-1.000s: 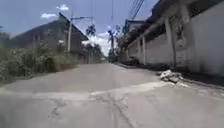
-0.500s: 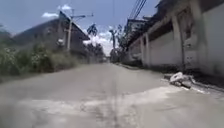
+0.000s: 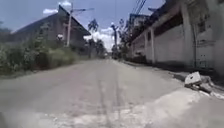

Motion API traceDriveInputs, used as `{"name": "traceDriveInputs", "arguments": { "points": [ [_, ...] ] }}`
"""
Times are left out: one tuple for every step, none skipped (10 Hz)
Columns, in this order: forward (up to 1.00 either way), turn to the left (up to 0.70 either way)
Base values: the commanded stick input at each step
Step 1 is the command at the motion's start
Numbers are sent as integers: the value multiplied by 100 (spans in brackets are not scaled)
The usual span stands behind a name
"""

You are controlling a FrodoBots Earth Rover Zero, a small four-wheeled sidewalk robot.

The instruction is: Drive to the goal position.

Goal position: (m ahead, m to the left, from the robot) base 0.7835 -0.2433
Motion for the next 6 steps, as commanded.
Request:
{"name": "traceDriveInputs", "arguments": {
  "points": [
    [100, -3],
    [100, -15],
    [100, -28],
    [100, -40],
    [100, -33],
    [100, -27]
  ]
}}
